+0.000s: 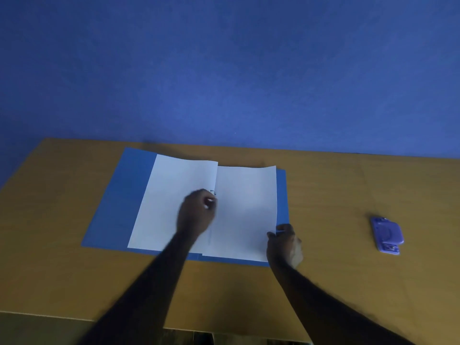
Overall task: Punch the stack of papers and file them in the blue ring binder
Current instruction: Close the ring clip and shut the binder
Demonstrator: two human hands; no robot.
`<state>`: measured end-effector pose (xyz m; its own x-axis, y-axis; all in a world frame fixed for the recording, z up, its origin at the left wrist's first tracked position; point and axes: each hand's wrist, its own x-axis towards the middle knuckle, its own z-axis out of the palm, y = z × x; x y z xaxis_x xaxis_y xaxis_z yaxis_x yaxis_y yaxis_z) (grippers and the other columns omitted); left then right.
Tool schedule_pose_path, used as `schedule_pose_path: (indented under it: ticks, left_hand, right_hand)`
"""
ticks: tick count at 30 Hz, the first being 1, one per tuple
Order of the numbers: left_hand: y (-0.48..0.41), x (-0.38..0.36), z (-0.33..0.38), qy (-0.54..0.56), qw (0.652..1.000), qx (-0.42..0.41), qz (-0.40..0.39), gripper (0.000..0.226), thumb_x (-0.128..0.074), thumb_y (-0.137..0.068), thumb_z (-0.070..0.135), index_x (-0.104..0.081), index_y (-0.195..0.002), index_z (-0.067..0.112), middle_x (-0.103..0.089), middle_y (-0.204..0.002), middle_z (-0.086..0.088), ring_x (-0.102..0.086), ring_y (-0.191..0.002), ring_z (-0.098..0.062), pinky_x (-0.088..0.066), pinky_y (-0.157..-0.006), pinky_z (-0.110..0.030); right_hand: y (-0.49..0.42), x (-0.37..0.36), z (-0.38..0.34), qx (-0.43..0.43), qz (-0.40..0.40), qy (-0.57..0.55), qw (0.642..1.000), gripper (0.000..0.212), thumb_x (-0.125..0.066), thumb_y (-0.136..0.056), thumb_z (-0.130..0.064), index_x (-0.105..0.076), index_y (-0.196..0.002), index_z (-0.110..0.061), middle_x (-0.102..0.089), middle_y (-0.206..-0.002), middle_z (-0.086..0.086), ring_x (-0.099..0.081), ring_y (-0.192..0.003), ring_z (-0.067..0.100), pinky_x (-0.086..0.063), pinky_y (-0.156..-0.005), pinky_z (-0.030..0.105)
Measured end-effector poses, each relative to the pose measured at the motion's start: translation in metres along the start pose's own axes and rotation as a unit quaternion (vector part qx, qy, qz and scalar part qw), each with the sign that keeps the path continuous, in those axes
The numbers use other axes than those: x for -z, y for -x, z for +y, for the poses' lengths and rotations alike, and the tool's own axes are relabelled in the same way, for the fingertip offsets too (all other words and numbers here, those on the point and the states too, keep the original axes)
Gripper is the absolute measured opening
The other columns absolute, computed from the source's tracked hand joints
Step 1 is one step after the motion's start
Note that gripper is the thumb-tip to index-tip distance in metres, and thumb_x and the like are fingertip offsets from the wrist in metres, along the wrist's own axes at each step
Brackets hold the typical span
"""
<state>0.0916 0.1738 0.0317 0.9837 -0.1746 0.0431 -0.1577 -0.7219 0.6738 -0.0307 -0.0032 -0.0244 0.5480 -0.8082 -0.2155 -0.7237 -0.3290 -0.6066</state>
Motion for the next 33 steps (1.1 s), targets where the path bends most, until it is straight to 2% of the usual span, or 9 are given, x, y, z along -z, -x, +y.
schedule_pose_path:
  ticks: [5, 9, 13, 16, 20, 26, 30, 32, 33]
  left_hand:
    - [0.023, -0.067, 0.057, 0.061, 0.983, 0.056, -0.161, 0.030, -0.061, -0.086, 0.043, -0.071, -0.085, 0.015, -0.072, -0.081, 0.003, -0.063, -0.071, -0.006, -0.047, -0.068, -0.022]
    - [0.030, -0.090, 0.069, 0.075, 0.977, 0.082, -0.181, 0.035, -0.063, -0.086, 0.048, -0.074, -0.082, 0.015, -0.072, -0.073, 0.002, -0.064, -0.063, -0.008, -0.050, -0.064, -0.022]
    - [0.029, -0.094, 0.062, 0.079, 0.978, 0.106, -0.158, 0.029, -0.063, -0.089, 0.033, -0.075, -0.090, 0.007, -0.075, -0.082, -0.005, -0.067, -0.068, -0.013, -0.047, -0.062, -0.020]
    - [0.028, -0.091, 0.057, 0.063, 0.983, 0.110, -0.130, 0.026, -0.064, -0.088, 0.028, -0.074, -0.087, 0.004, -0.074, -0.081, -0.007, -0.069, -0.075, -0.019, -0.044, -0.063, -0.021]
    - [0.026, -0.084, 0.051, 0.058, 0.987, 0.113, -0.095, 0.027, -0.068, -0.085, 0.033, -0.074, -0.081, 0.007, -0.071, -0.072, -0.002, -0.067, -0.070, -0.016, -0.042, -0.058, -0.017]
    - [0.025, -0.071, 0.051, 0.111, 0.981, 0.131, -0.088, 0.029, -0.073, -0.078, 0.044, -0.074, -0.079, 0.015, -0.067, -0.071, 0.009, -0.060, -0.063, -0.008, -0.042, -0.058, -0.014]
    - [0.022, -0.058, 0.040, 0.124, 0.978, 0.148, -0.073, 0.032, -0.073, -0.078, 0.045, -0.072, -0.077, 0.013, -0.068, -0.071, 0.004, -0.062, -0.067, -0.009, -0.040, -0.056, -0.017]
    - [0.014, -0.038, 0.024, 0.101, 0.982, 0.152, -0.049, 0.031, -0.072, -0.079, 0.042, -0.072, -0.074, 0.011, -0.070, -0.069, -0.002, -0.064, -0.069, -0.016, -0.039, -0.061, -0.021]
    - [0.010, -0.024, 0.015, 0.077, 0.985, 0.152, -0.031, 0.030, -0.071, -0.080, 0.039, -0.073, -0.076, 0.009, -0.072, -0.073, -0.006, -0.065, -0.073, -0.021, -0.039, -0.064, -0.023]
  right_hand:
    - [0.002, 0.000, 0.001, 0.085, 0.013, 0.031, 0.996, 0.026, -0.066, -0.088, -0.022, -0.063, -0.114, -0.024, -0.073, -0.105, -0.004, -0.064, -0.094, 0.016, -0.053, -0.083, 0.041]
    - [0.005, -0.001, 0.003, 0.178, 0.014, 0.063, 0.982, 0.031, -0.064, -0.088, -0.033, -0.063, -0.118, -0.026, -0.067, -0.118, -0.004, -0.057, -0.111, 0.018, -0.045, -0.092, 0.042]
    - [0.008, 0.000, 0.006, 0.239, 0.013, 0.086, 0.967, 0.039, -0.061, -0.084, -0.047, -0.066, -0.115, -0.025, -0.066, -0.120, -0.005, -0.056, -0.114, 0.016, -0.041, -0.095, 0.043]
    - [0.009, 0.000, 0.009, 0.219, -0.004, 0.057, 0.974, 0.048, -0.052, -0.085, -0.056, -0.067, -0.116, -0.022, -0.067, -0.122, -0.004, -0.058, -0.116, 0.017, -0.040, -0.099, 0.043]
    - [0.002, -0.003, 0.012, 0.158, -0.039, 0.015, 0.987, 0.044, -0.058, -0.087, -0.052, -0.063, -0.121, -0.024, -0.065, -0.127, -0.003, -0.057, -0.119, 0.018, -0.040, -0.103, 0.041]
    - [0.002, -0.004, -0.001, 0.110, -0.009, 0.032, 0.993, 0.055, -0.045, -0.089, -0.066, -0.069, -0.112, -0.022, -0.051, -0.135, 0.002, -0.043, -0.127, 0.024, -0.031, -0.103, 0.047]
    - [-0.002, -0.006, -0.006, 0.077, -0.051, -0.008, 0.996, 0.055, -0.045, -0.090, -0.064, -0.069, -0.101, -0.017, -0.060, -0.113, -0.001, -0.056, -0.108, 0.021, -0.042, -0.099, 0.045]
    - [-0.004, -0.001, -0.006, 0.071, -0.079, -0.038, 0.994, 0.040, -0.052, -0.086, -0.056, -0.064, -0.081, -0.018, -0.064, -0.085, -0.002, -0.062, -0.079, 0.019, -0.055, -0.078, 0.041]
    - [-0.006, 0.002, -0.006, 0.068, -0.090, -0.048, 0.992, 0.033, -0.056, -0.086, -0.047, -0.057, -0.071, -0.018, -0.060, -0.070, -0.002, -0.059, -0.067, 0.018, -0.055, -0.065, 0.037]
